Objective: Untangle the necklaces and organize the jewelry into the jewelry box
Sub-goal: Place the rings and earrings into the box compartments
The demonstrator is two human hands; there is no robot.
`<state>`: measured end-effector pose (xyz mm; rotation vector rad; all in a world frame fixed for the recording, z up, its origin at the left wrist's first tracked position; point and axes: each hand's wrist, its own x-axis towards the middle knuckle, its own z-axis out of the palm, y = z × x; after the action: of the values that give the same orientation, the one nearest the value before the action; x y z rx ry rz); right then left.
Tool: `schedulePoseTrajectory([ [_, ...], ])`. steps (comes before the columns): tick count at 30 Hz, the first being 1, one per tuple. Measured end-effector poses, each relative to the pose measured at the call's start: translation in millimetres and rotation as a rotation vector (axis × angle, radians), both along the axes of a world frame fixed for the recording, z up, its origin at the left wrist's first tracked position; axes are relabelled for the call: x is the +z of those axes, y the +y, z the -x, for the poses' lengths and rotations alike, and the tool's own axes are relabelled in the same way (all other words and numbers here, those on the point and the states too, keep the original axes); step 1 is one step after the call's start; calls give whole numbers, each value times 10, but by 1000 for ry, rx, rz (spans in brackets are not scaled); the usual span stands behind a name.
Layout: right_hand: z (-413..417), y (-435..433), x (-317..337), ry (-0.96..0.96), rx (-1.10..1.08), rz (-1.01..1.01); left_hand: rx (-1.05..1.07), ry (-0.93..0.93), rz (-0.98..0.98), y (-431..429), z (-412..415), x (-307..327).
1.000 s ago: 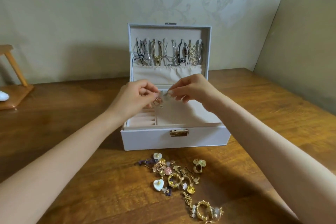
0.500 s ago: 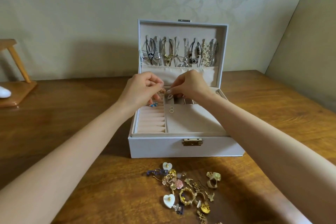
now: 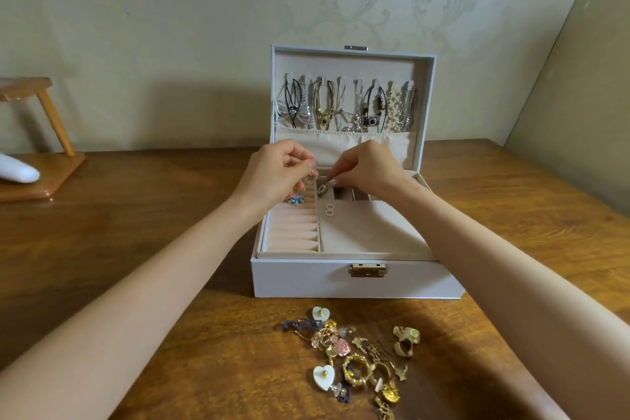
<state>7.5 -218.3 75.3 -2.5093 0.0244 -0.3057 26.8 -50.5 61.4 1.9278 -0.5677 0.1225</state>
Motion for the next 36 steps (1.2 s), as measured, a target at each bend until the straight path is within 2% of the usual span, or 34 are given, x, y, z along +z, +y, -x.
schedulePoseTrajectory([
  [5, -6, 14, -16, -19, -25, 53, -1, -109, -124, -8, 8, -14],
  [10, 33, 51, -7, -41, -66, 162, -49, -303, -443, -76, 25, -80],
  [14, 70, 96, -5, -71, -94, 258, -41, -325, -480, -64, 5, -92],
  [20, 72, 127, -29, -74, -136, 365, -79, -288, -431, -53, 62, -49],
  [28, 88, 98, -18, -18, -90, 339, -71, -256, -390, -45, 64, -42],
  [31, 88, 49, -1, -38, -99, 310, -60, -239, -311, -41, 77, -18],
  [33, 94, 5, 26, -120, -81, 240, -74, -171, -206, -40, 79, 10],
  [36, 169, -14, 109, -195, 42, -154, -83, -33, -11, -22, 68, 52],
])
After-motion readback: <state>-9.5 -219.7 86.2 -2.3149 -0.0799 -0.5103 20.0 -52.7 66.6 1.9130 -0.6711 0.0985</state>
